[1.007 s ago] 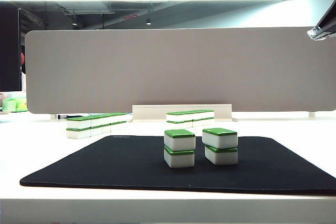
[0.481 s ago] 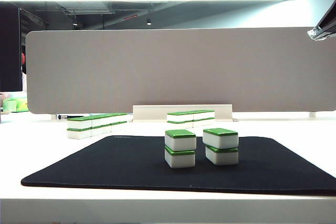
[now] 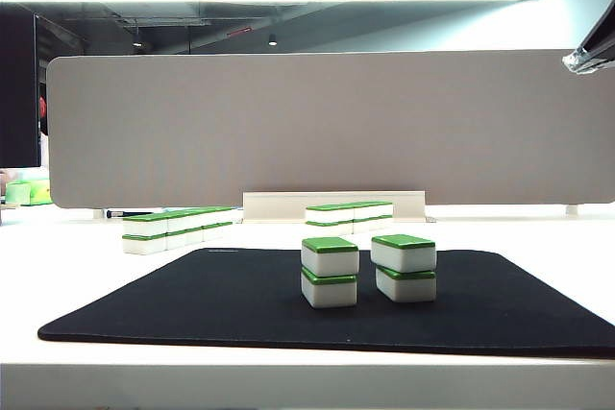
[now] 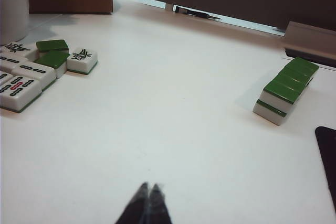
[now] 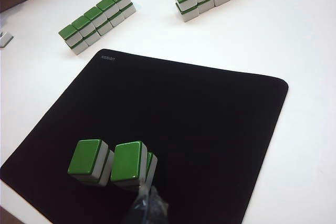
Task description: Take a mahjong tile from the mahjong wall and then place it on the table close to you.
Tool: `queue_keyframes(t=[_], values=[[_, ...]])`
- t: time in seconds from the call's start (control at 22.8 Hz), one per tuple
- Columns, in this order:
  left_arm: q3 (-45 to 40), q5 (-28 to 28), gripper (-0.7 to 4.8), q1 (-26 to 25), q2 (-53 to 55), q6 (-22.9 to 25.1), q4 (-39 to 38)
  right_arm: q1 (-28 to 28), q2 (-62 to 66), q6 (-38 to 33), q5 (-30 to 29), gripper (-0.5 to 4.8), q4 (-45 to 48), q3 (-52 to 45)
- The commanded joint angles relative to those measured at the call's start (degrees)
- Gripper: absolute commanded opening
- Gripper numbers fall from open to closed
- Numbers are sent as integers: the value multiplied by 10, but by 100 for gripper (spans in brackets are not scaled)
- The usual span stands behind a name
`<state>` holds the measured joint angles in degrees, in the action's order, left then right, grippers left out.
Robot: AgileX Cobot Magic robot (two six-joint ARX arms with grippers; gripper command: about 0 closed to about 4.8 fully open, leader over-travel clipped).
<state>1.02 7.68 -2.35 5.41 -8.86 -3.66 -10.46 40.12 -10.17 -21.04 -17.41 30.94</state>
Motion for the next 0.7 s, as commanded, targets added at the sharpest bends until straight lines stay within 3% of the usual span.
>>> queue_keyframes(t=[0.04,0.35,0.7], values=[[-6,-26,-6,-8,-18,-2,-5,0,-1,1,-1,-1,9,2],[-6,-27,-6,-11,-49,-2,-70,0,-1,1,-1,-1,9,2],[-6,-68,-6,-10,-51,18,-73,0,-1,1,-1,-1,9,2]])
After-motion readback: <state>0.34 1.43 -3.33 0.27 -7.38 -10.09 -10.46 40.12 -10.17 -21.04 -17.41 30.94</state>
